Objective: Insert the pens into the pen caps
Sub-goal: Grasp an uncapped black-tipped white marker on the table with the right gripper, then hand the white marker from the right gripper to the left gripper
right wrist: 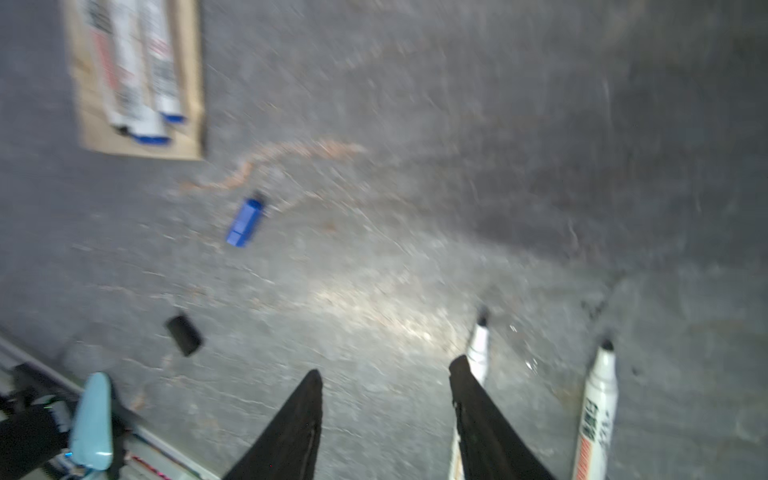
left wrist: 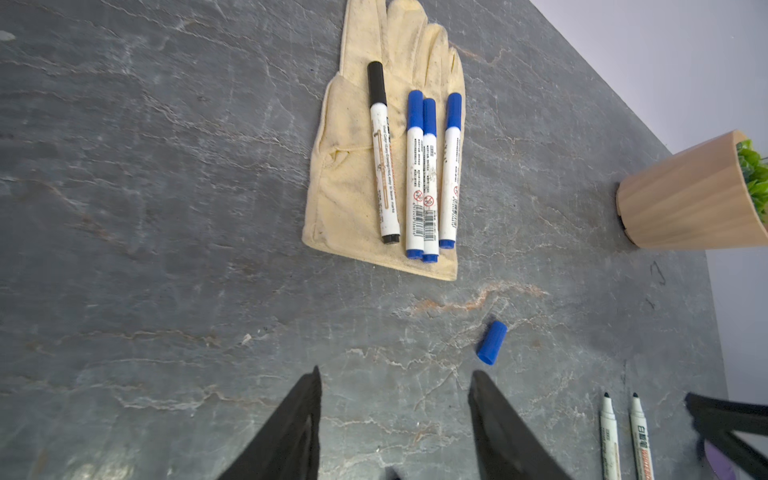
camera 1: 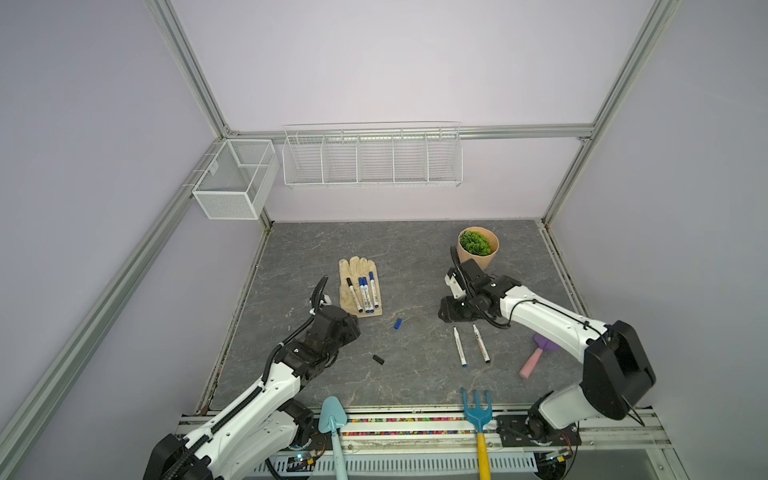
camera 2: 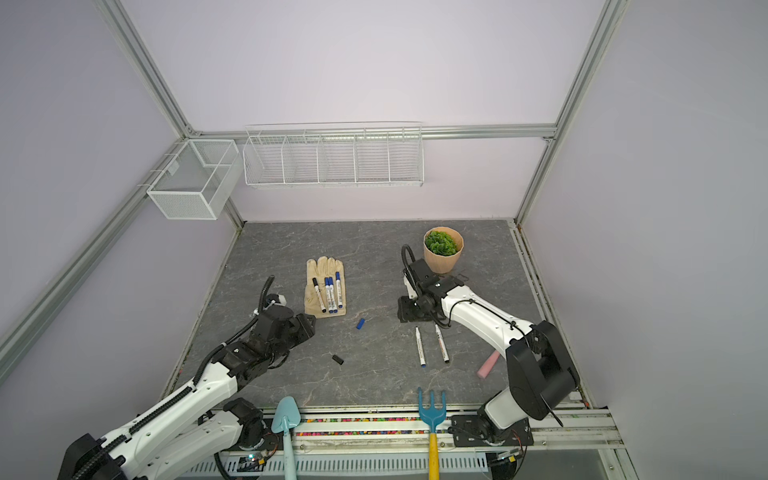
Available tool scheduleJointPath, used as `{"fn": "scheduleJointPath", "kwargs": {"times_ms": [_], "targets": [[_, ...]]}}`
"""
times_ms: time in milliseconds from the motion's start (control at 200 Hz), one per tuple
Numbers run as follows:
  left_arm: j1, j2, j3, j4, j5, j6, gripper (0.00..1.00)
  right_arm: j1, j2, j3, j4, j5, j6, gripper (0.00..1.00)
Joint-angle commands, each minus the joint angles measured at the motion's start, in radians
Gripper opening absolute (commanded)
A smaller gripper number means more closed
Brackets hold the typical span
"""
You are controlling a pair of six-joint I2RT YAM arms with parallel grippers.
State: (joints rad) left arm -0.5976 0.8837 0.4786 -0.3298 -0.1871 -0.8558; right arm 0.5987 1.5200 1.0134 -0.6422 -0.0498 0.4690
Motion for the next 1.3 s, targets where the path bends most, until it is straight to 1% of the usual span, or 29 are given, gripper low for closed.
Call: {"fn": "scheduleJointPath", "kwargs": {"times_ms": [0, 140, 280, 440, 495, 590, 600, 605, 655, 685, 835, 920, 985, 1075, 1175, 1295], "targets": [[-0.011, 0.006, -0.010, 0.051, 0.004, -0.022, 0.58, -0.003, -0.020, -0.076, -0.041, 0.087, 0.037, 0.53], [-0.014, 0.005, -0.003, 0.037, 0.019, -0.025, 0.58, -0.005, 0.015, -0.101, -0.036, 0.083, 0.001, 0.51], [-0.019, -0.001, 0.006, 0.025, 0.024, -0.022, 0.58, -0.001, 0.074, -0.118, 0.005, 0.051, -0.025, 0.45], [-0.031, 0.009, 0.009, 0.031, 0.048, -0.019, 0.58, 0.017, 0.134, -0.123, 0.040, 0.050, -0.038, 0.37], [-0.041, 0.014, 0.013, 0.039, 0.057, -0.012, 0.58, 0.025, 0.143, -0.122, 0.044, 0.058, -0.040, 0.31], [-0.067, 0.029, 0.020, 0.059, 0.072, 0.007, 0.58, 0.030, 0.136, -0.120, 0.055, 0.049, -0.044, 0.16], [-0.071, 0.031, 0.021, 0.062, 0.076, 0.011, 0.58, 0.029, 0.135, -0.119, 0.055, 0.045, -0.045, 0.16], [-0.072, 0.032, 0.021, 0.064, 0.078, 0.012, 0.58, 0.030, 0.132, -0.117, 0.056, 0.043, -0.045, 0.14], [-0.089, 0.042, 0.024, 0.082, 0.098, 0.025, 0.58, 0.029, 0.114, -0.107, 0.068, 0.014, -0.050, 0.09], [-0.101, 0.049, 0.026, 0.098, 0.110, 0.035, 0.59, 0.029, 0.101, -0.097, 0.081, -0.011, -0.054, 0.08], [-0.165, 0.084, 0.038, 0.181, 0.189, 0.093, 0.60, 0.029, 0.024, -0.042, 0.193, -0.171, -0.041, 0.07], [-0.202, 0.098, 0.045, 0.232, 0.236, 0.128, 0.62, 0.030, -0.002, -0.010, 0.297, -0.266, -0.009, 0.07], [-0.218, 0.101, 0.042, 0.284, 0.279, 0.142, 0.62, 0.029, -0.006, 0.014, 0.372, -0.316, 0.025, 0.08], [-0.224, 0.101, 0.037, 0.337, 0.332, 0.152, 0.63, 0.032, -0.003, 0.041, 0.453, -0.369, 0.076, 0.08], [-0.225, 0.091, 0.044, 0.360, 0.346, 0.165, 0.64, 0.045, 0.002, 0.058, 0.526, -0.410, 0.115, 0.09], [-0.225, 0.092, 0.057, 0.387, 0.356, 0.182, 0.64, 0.075, 0.009, 0.076, 0.580, -0.449, 0.133, 0.09]]}}
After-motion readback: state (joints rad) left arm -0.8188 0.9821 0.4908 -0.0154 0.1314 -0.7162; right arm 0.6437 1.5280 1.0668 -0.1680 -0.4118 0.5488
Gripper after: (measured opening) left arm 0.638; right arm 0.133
